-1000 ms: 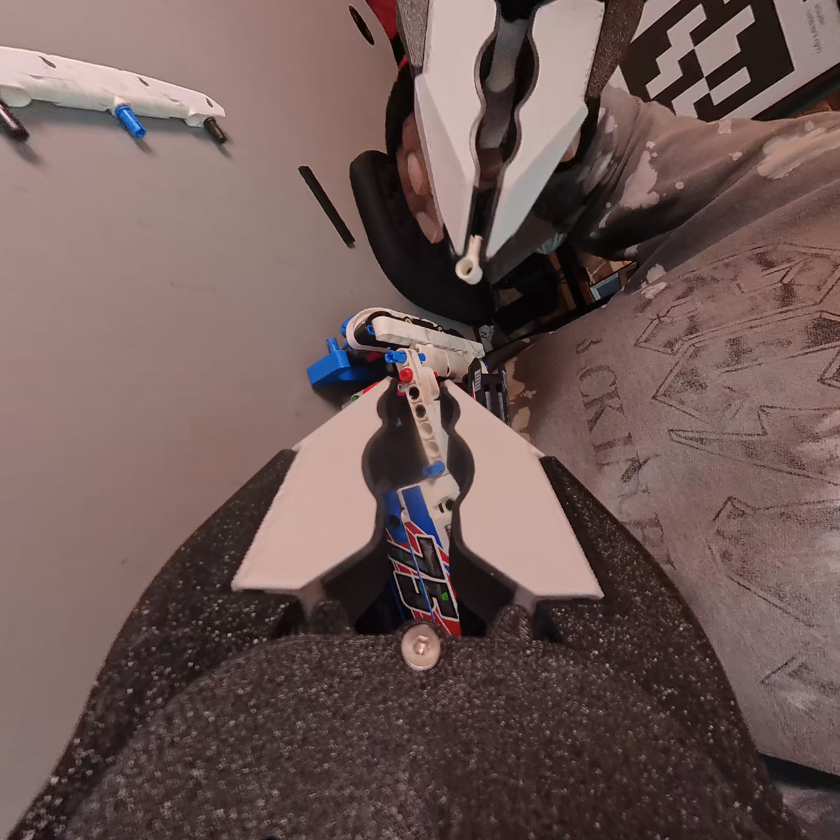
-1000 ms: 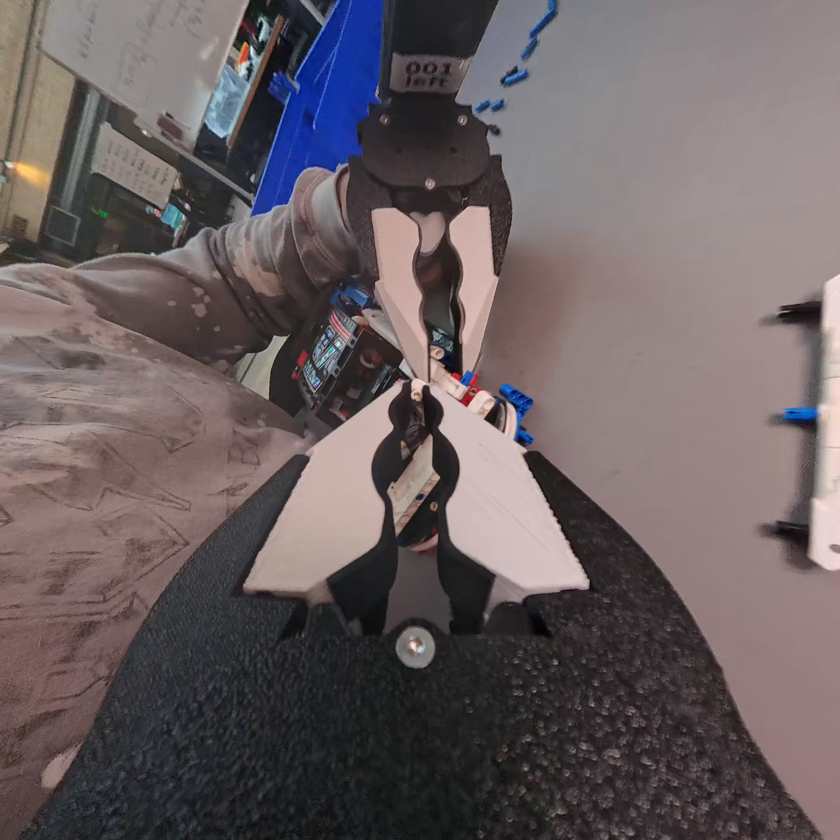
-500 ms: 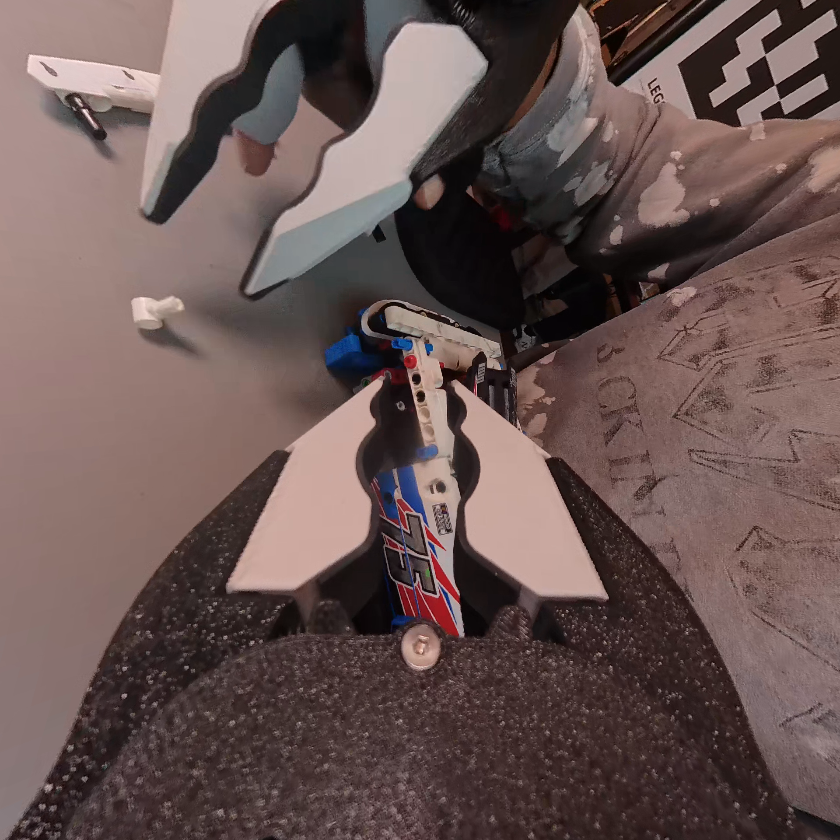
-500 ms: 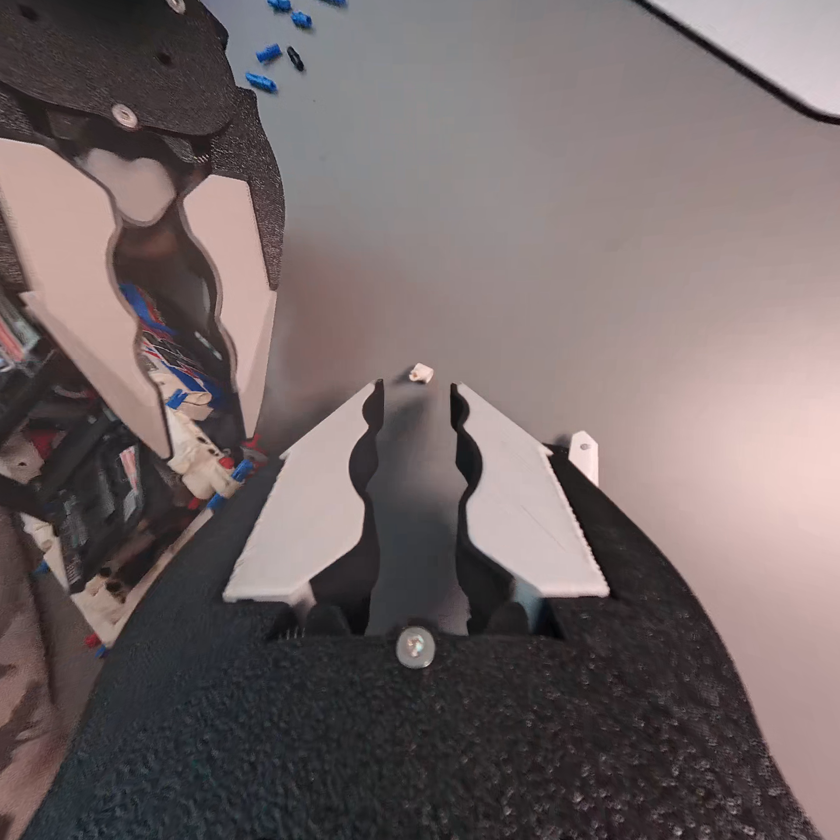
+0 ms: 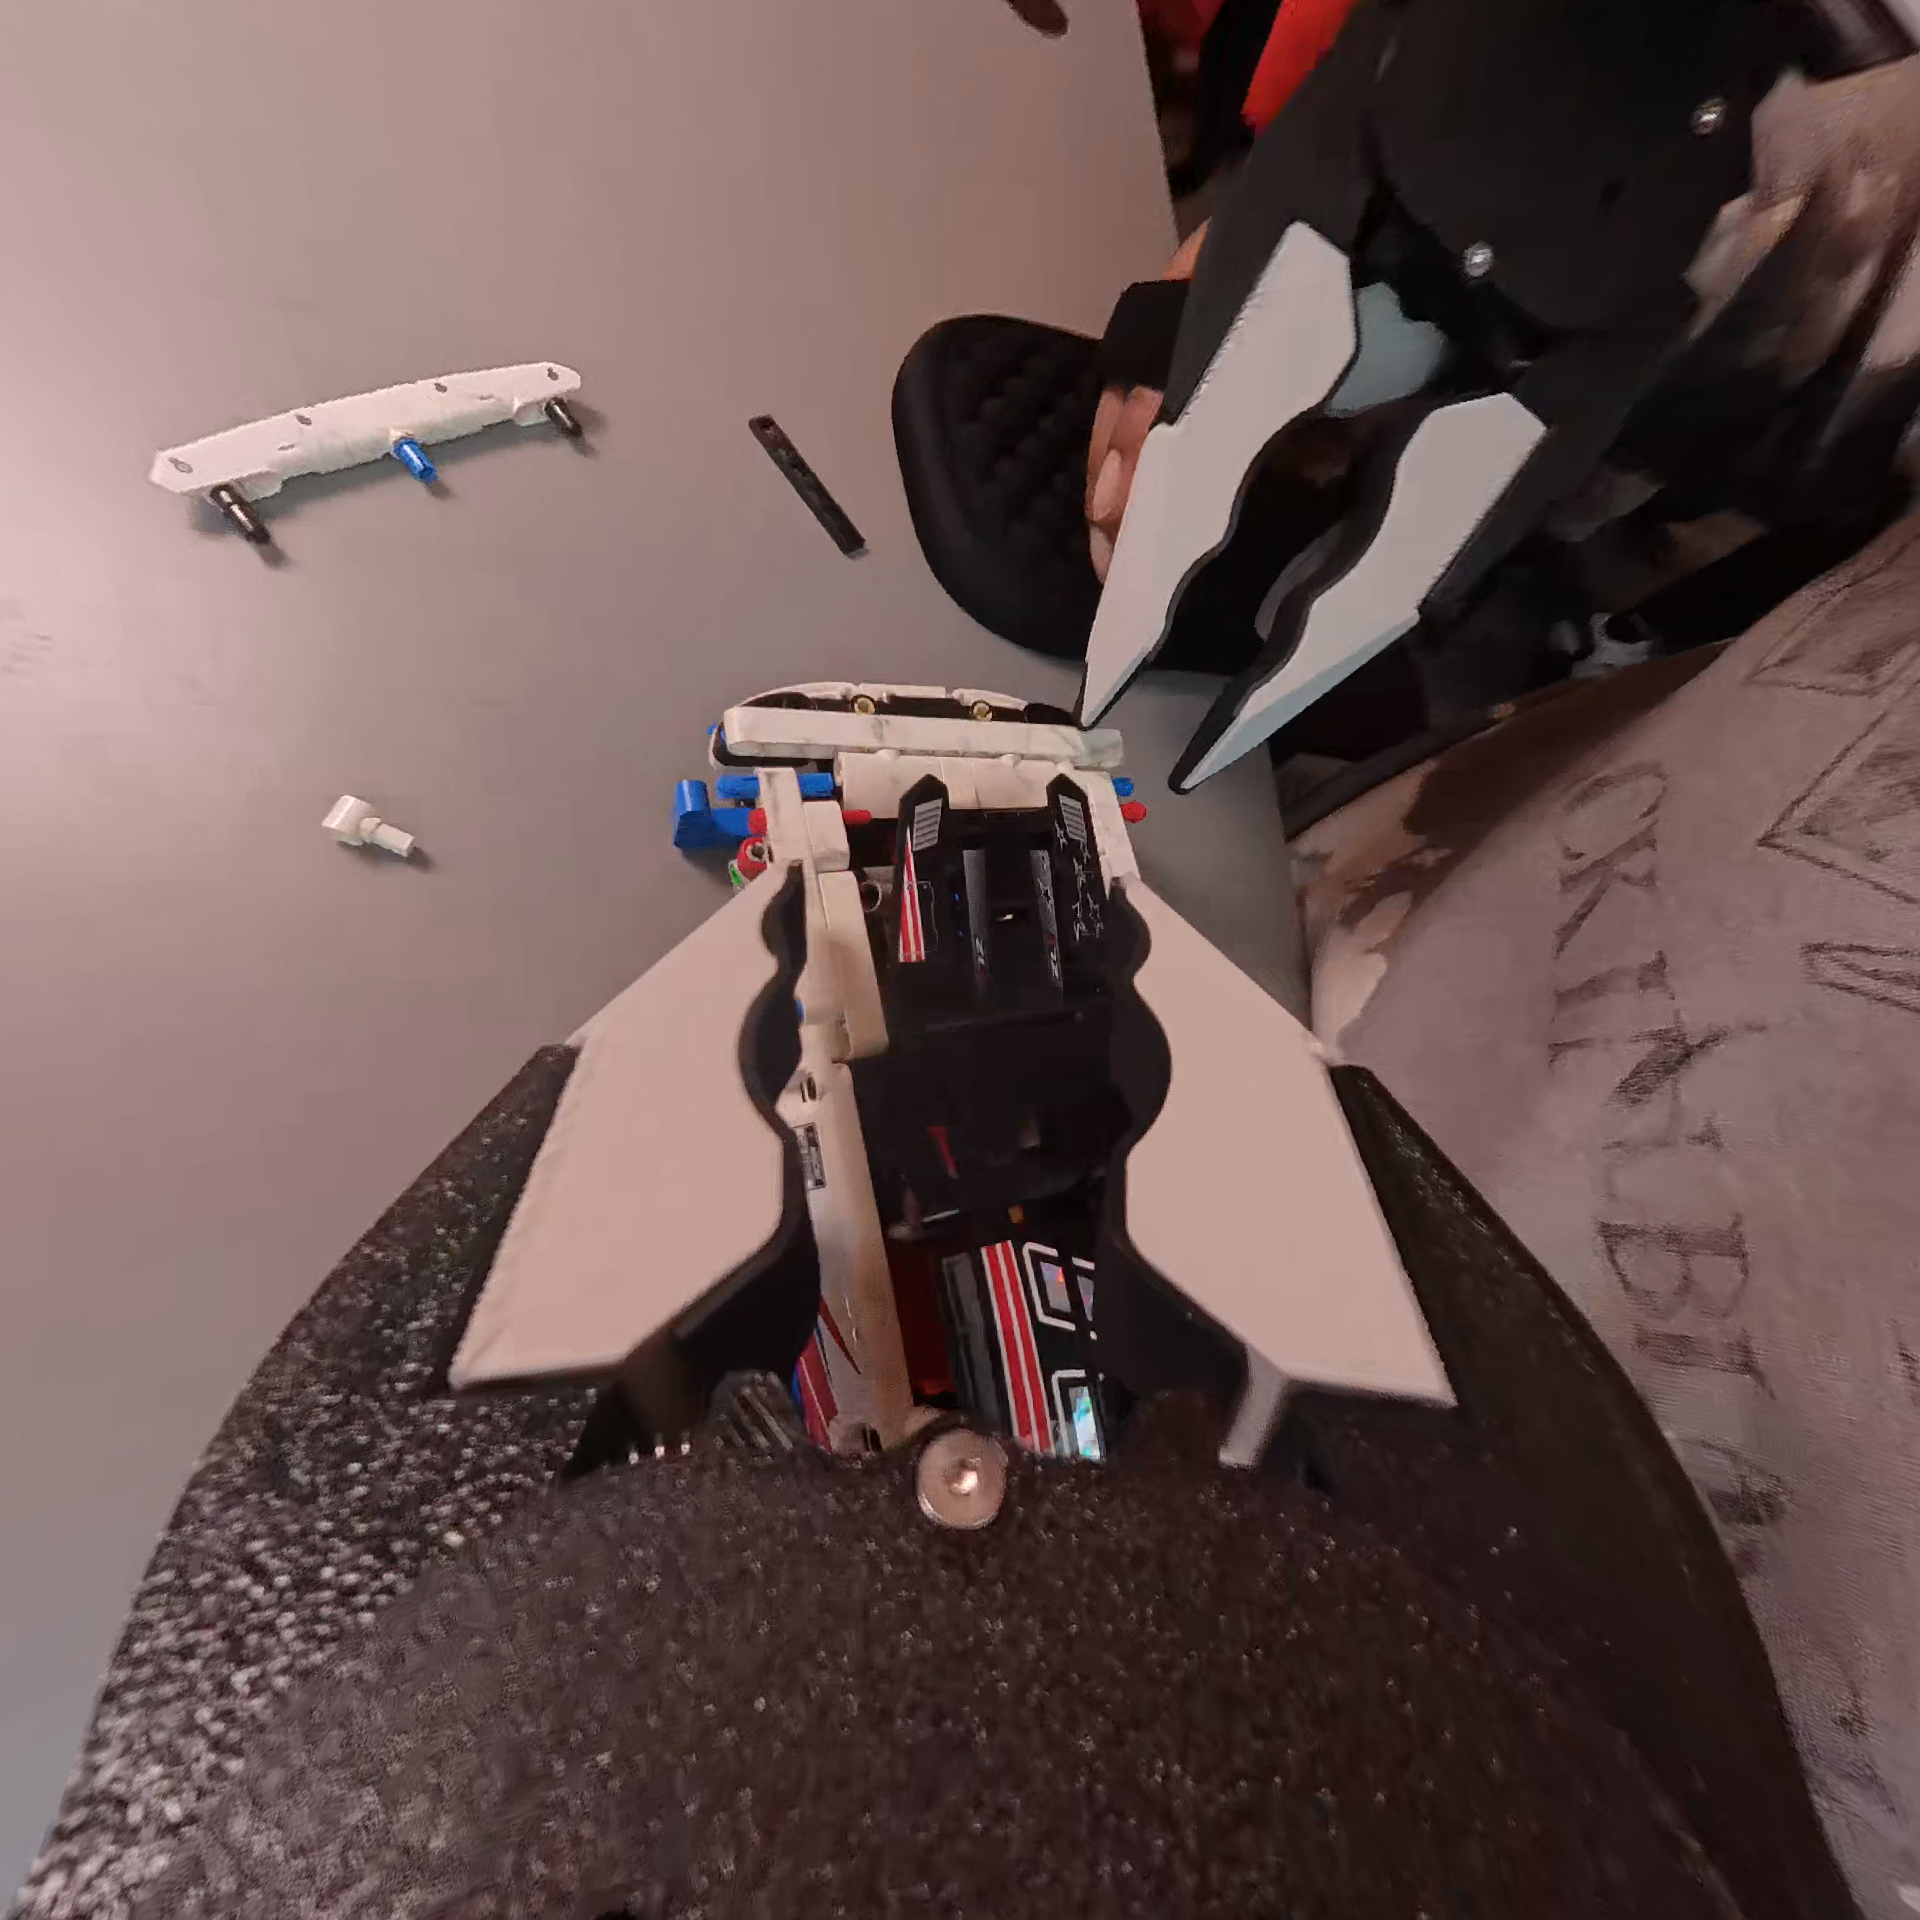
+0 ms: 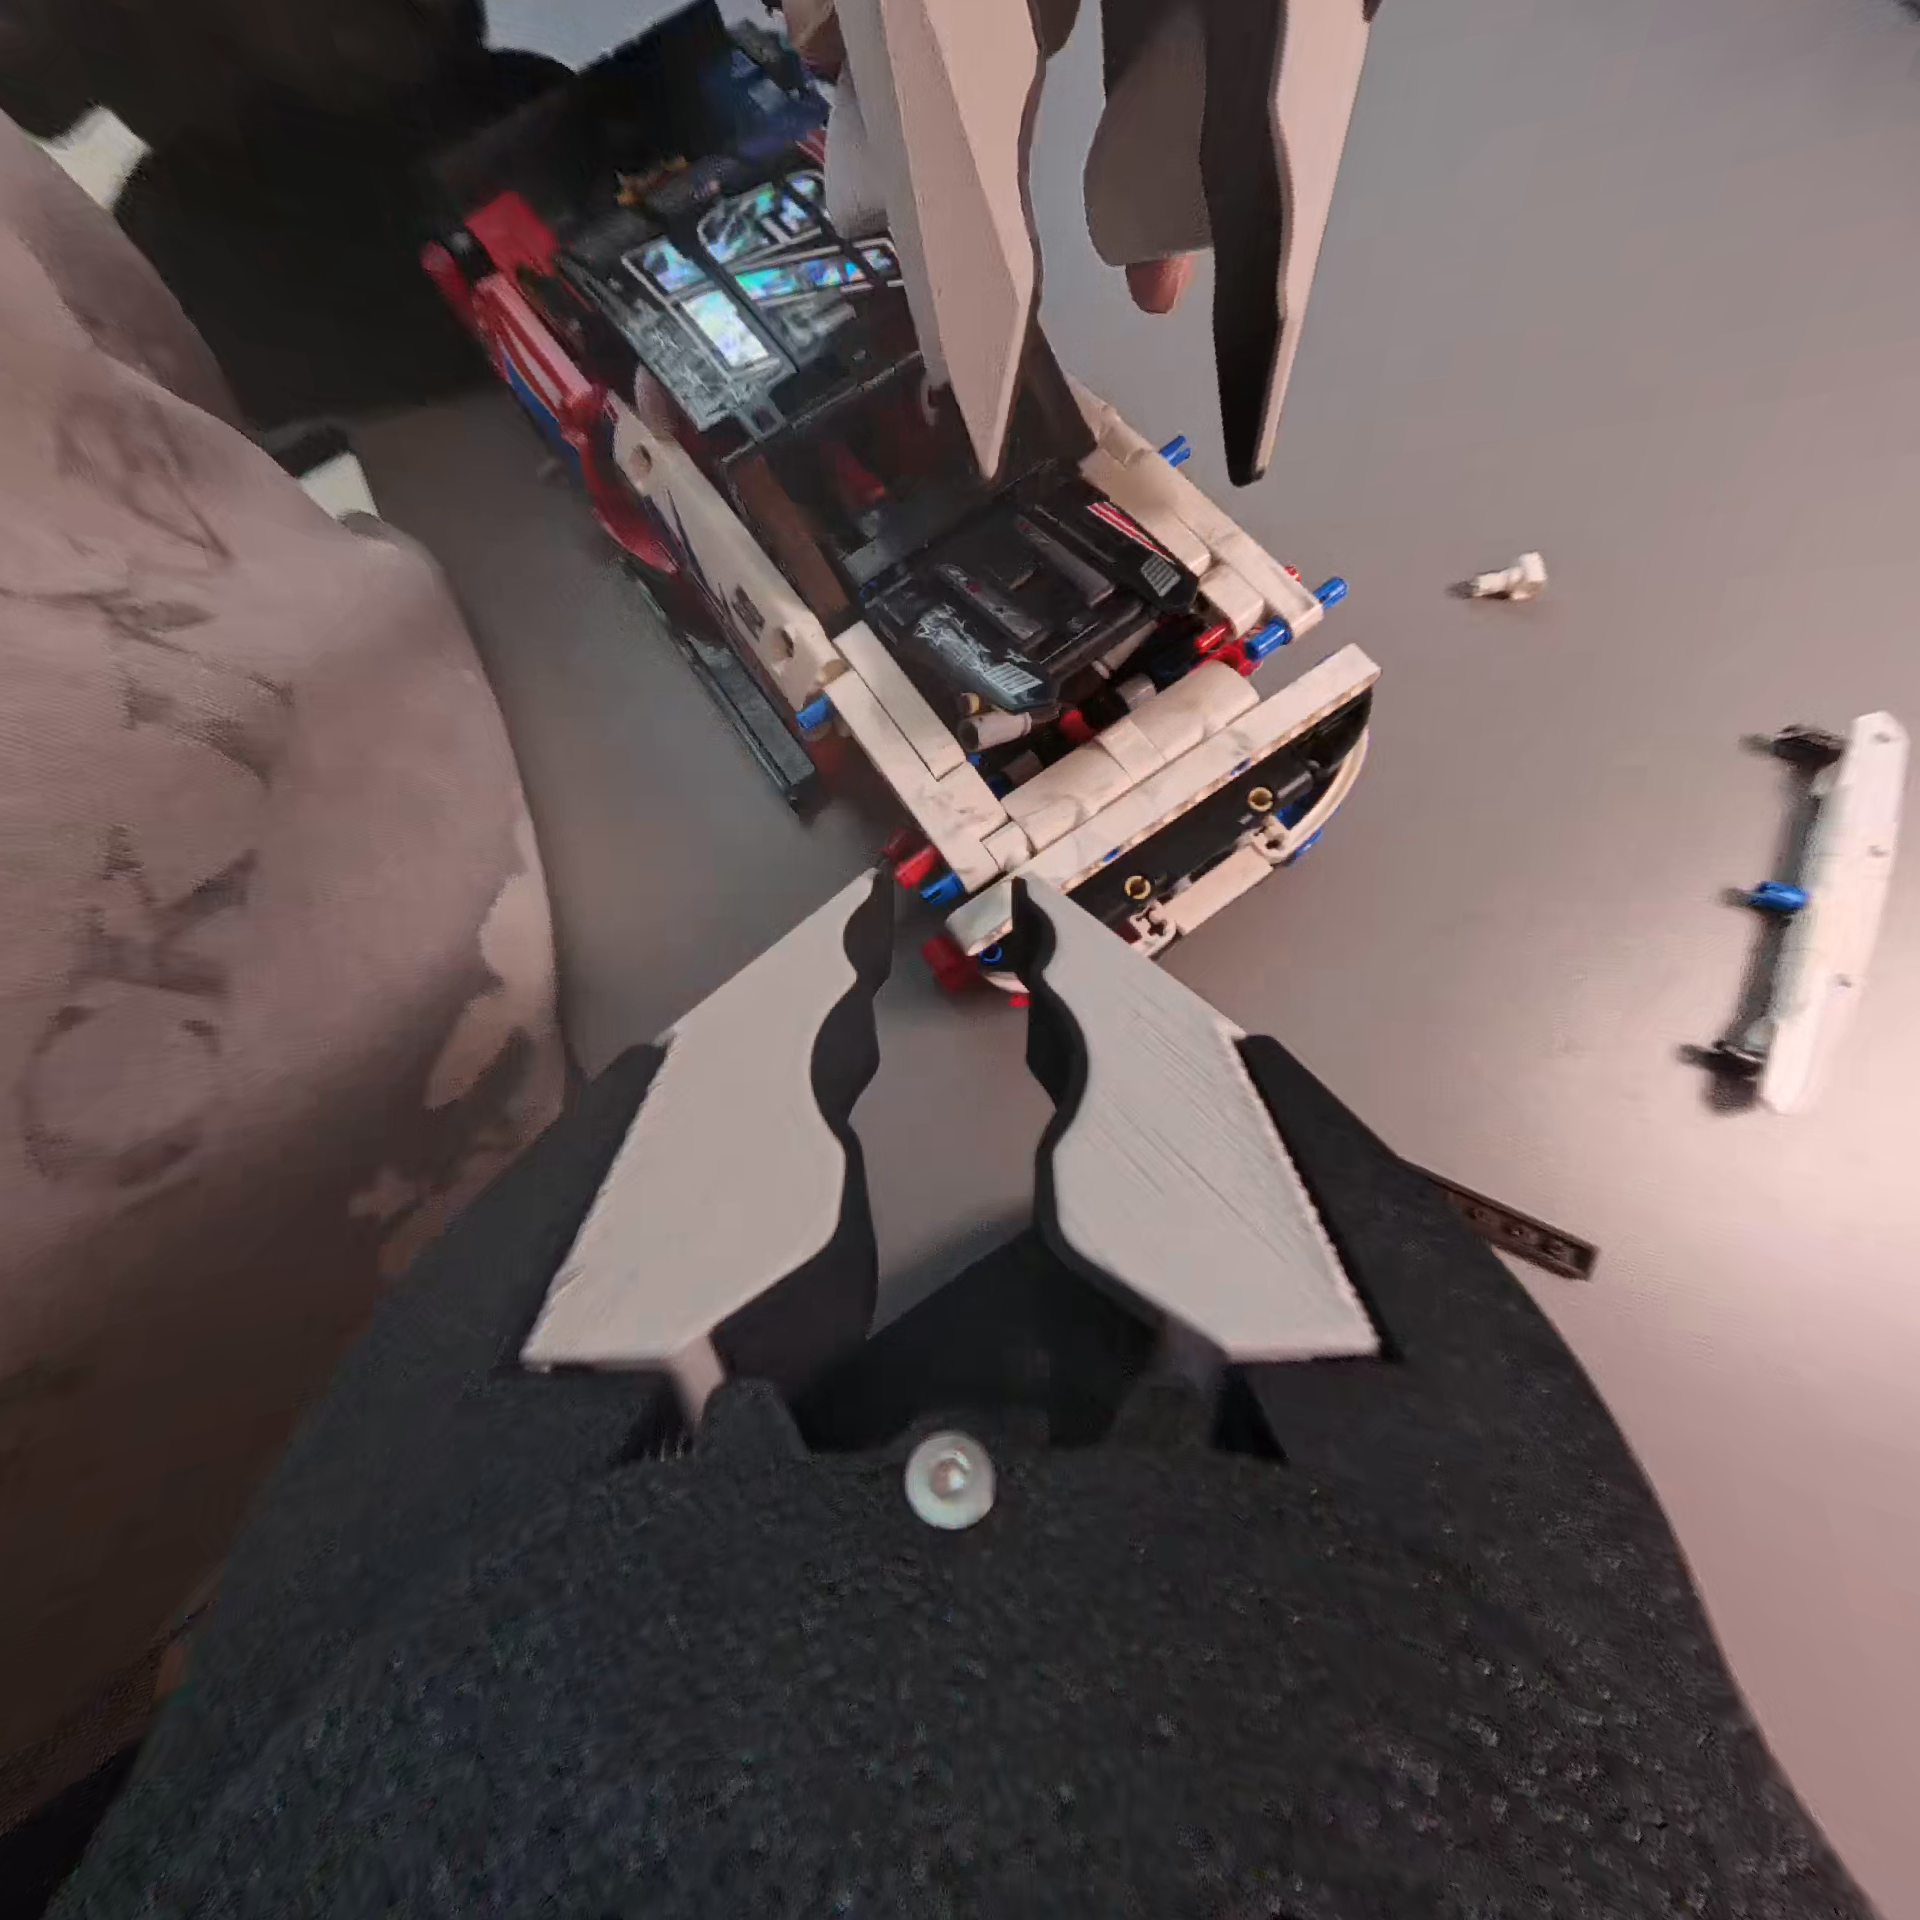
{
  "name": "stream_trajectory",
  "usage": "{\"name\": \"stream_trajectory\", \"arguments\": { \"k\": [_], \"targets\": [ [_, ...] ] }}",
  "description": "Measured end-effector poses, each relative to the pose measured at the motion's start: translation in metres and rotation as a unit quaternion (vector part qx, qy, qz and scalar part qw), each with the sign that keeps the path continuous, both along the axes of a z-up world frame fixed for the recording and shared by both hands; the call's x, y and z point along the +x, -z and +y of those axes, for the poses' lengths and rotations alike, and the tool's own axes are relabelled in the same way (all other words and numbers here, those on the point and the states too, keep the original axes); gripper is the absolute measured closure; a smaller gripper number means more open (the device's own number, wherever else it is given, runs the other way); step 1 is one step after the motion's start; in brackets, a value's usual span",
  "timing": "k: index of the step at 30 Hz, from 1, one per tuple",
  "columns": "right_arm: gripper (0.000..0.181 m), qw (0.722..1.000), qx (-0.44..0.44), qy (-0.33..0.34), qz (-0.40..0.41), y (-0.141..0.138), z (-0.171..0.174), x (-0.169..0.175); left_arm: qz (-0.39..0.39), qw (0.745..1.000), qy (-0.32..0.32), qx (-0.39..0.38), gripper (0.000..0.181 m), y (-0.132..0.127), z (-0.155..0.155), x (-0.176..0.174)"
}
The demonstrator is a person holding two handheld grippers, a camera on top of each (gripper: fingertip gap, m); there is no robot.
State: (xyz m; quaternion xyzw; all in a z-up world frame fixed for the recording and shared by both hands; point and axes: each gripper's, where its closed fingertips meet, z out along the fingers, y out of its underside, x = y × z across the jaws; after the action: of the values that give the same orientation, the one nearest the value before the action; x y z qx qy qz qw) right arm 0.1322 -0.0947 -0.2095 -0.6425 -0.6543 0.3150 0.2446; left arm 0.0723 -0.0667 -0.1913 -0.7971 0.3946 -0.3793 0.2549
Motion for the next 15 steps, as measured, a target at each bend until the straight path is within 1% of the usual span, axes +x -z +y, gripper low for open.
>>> {"name": "stream_trajectory", "arguments": {
  "k": [1, 3, 6, 8, 10, 13, 15],
  "targets": [
    [0.156, 0.999, 0.049, 0.010, -0.001, 0.004, 0.001, -0.001, 0.026, 1.000, -0.002, 0.016, 0.120, 0.004, -0.002, 0.000],
    [0.155, 0.990, 0.143, 0.019, 0.007, 0.007, 0.003, -0.003, 0.072, 0.997, -0.009, 0.039, 0.108, 0.012, -0.004, 0.000],
    [0.154, 0.970, 0.241, 0.020, 0.028, 0.008, 0.005, -0.004, 0.113, 0.993, -0.016, 0.038, 0.090, 0.020, -0.010, 0.004],
    [0.156, 0.952, 0.302, 0.006, 0.037, 0.006, 0.004, -0.004, 0.143, 0.989, -0.020, 0.037, 0.081, 0.026, -0.013, 0.005],
    [0.157, 0.937, 0.347, -0.008, 0.036, 0.007, 0.003, -0.004, 0.158, 0.986, -0.025, 0.041, 0.080, 0.027, -0.016, 0.009],
    [0.159, 0.920, 0.390, -0.027, 0.024, 0.012, 0.004, -0.005, 0.182, 0.981, -0.039, 0.048, 0.079, 0.032, -0.015, 0.011],
    [0.165, 0.907, 0.419, -0.032, 0.025, 0.011, 0.008, -0.006, 0.192, 0.979, -0.049, 0.052, 0.080, 0.035, -0.013, 0.013]
  ]
}}
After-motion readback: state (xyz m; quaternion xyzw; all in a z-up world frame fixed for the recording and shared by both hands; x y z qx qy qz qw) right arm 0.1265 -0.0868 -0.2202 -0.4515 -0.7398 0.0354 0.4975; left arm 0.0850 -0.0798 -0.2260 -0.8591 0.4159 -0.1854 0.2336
